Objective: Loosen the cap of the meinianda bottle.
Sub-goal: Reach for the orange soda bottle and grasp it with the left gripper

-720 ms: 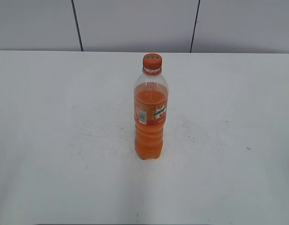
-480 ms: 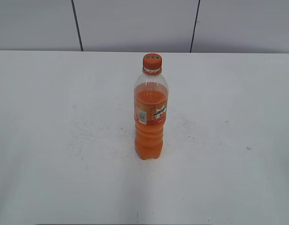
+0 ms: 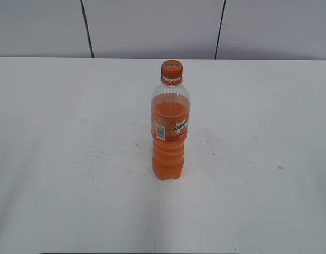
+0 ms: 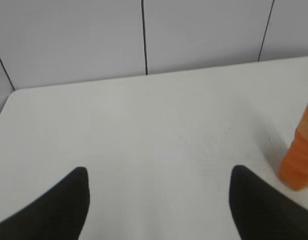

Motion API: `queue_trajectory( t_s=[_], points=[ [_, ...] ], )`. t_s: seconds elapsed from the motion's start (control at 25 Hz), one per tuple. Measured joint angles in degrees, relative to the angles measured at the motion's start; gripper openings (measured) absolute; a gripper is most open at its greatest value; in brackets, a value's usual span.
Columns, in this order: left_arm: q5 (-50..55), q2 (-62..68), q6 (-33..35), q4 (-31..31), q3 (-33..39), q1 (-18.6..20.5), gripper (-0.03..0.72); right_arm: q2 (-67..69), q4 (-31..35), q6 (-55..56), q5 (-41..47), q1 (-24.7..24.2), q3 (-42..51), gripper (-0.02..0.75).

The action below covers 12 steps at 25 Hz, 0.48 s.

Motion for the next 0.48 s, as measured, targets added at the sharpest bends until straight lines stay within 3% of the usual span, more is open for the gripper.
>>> queue_trajectory(
  t_s=[0.2, 0.48],
  points=[
    [-12.7, 11.3, 0.8, -2.7, -0.8, 0.0, 0.526, 0.0, 0.0, 0.0, 0.0, 0.0, 0.0, 0.247],
    [-34.4, 29.2, 10.7, -8.2, -0.8, -0.1, 0.526, 0.0, 0.0, 0.0, 0.0, 0.0, 0.0, 0.247]
  ],
)
